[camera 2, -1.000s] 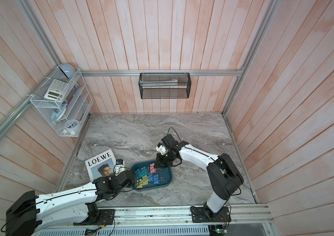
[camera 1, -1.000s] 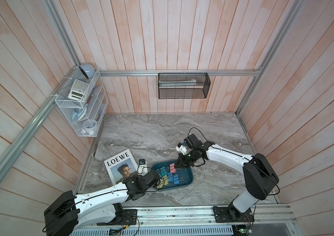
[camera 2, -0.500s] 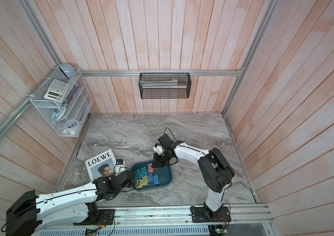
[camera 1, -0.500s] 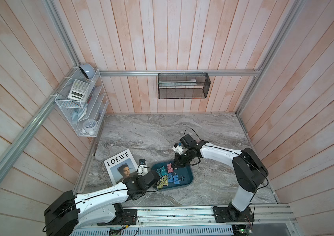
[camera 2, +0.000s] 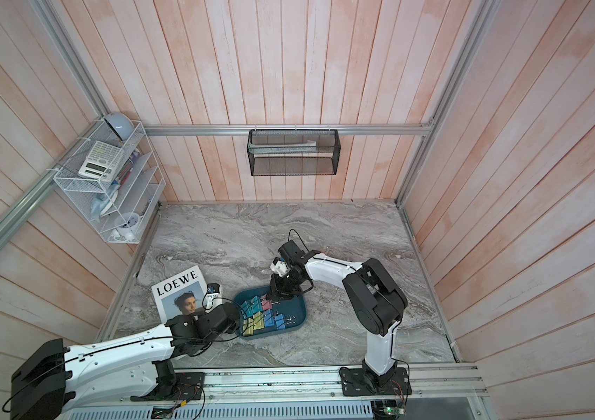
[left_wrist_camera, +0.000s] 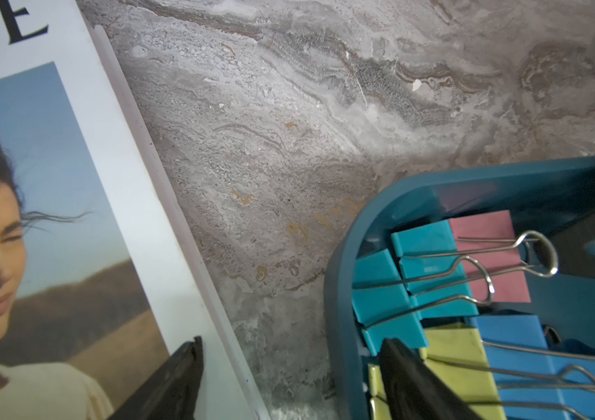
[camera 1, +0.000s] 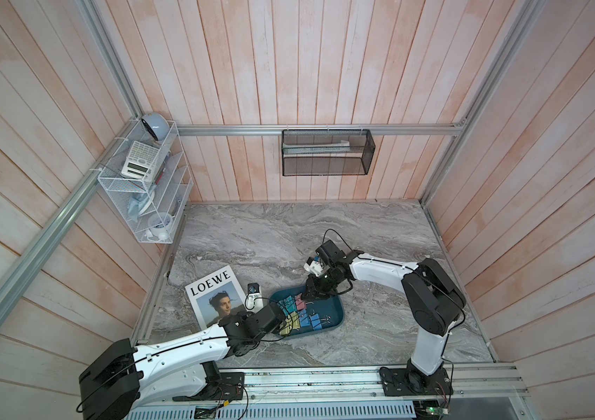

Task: Put the binder clips in the storage box
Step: Place the binder clip in the storage box, then pick up the binder clip at the center of the board.

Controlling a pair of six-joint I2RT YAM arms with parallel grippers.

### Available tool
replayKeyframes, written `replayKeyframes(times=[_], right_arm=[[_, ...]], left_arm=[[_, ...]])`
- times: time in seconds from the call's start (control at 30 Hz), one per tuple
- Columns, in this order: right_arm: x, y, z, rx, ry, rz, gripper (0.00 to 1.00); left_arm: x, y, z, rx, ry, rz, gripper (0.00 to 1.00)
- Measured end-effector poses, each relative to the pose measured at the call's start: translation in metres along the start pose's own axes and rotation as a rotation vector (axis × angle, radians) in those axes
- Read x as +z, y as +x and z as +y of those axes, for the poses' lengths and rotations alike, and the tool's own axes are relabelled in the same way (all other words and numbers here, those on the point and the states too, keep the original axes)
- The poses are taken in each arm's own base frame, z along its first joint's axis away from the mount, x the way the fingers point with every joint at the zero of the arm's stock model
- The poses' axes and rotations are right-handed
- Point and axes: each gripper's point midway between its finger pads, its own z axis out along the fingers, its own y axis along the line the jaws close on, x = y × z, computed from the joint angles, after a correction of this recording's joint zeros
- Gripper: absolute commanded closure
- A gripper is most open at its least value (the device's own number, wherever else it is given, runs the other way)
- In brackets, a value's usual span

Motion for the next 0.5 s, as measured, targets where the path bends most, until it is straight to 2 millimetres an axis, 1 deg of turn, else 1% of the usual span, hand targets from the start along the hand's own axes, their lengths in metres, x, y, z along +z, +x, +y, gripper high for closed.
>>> replayKeyframes(times=[0.1,0.23,0.27,0.3,0.33,0.37,0.4,0.43,0.5], right_arm=[[-0.028,-0.01,0.003,-0.009,-0.017,-0.061,0.63],[-0.083,-0.025,0.005,-0.03,-0.044,-0.179,0.64],[-0.1,-0.031,0.001,-0.029,-0.047,-0.22,0.64],[-0.113,-0.035,-0.004,-0.024,-0.046,-0.25,0.64],[-0.129,-0.042,-0.013,-0.012,-0.034,-0.292,0.64],[-0.147,-0.05,-0.028,0.009,-0.003,-0.343,0.64],[-0.159,-0.056,-0.041,0.027,0.024,-0.38,0.63],[-0.174,-0.064,-0.059,0.051,0.062,-0.425,0.64],[-0.194,-0.076,-0.088,0.096,0.113,-0.48,0.64]], left_arm=[[0.0,0.0,0.0,0.0,0.0,0.0,0.18],[0.001,0.0,0.0,0.0,-0.001,-0.001,0.18],[0.001,0.0,0.0,0.001,-0.001,0.0,0.18],[0.001,0.0,0.0,0.001,-0.002,-0.001,0.18],[0.001,0.0,0.0,0.001,-0.001,-0.001,0.18],[0.001,0.0,0.0,0.001,-0.002,-0.001,0.18],[0.001,0.0,0.0,0.0,-0.001,-0.002,0.18],[0.001,0.0,-0.001,0.0,-0.001,-0.002,0.18],[0.001,0.0,0.0,0.0,-0.001,-0.003,0.18]])
